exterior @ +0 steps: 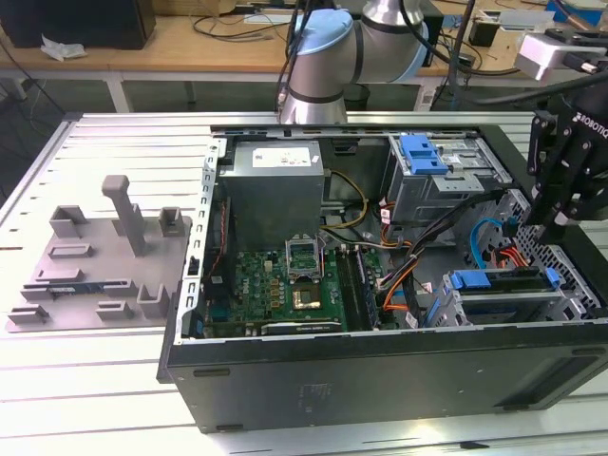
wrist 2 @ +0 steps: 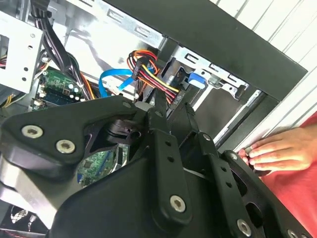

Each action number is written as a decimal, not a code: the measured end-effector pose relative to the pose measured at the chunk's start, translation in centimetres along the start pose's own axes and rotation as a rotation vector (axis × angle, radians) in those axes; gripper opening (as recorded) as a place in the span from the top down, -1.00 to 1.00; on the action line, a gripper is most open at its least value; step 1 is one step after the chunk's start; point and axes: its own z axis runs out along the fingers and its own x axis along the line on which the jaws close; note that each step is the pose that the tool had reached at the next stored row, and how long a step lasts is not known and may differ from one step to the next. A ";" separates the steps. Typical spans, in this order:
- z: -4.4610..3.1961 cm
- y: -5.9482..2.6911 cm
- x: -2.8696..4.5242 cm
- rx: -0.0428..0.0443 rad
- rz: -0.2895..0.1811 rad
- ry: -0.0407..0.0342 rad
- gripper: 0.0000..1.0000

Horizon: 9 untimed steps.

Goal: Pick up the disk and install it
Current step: 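Insert the second disk wire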

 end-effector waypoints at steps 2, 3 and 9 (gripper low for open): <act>-0.11 -0.02 -0.77 -0.0001 0.000 0.0151 0.36; -0.19 -0.01 -1.31 -0.0002 0.001 0.0345 0.36; -0.31 0.04 -2.27 0.0002 0.003 0.1062 0.36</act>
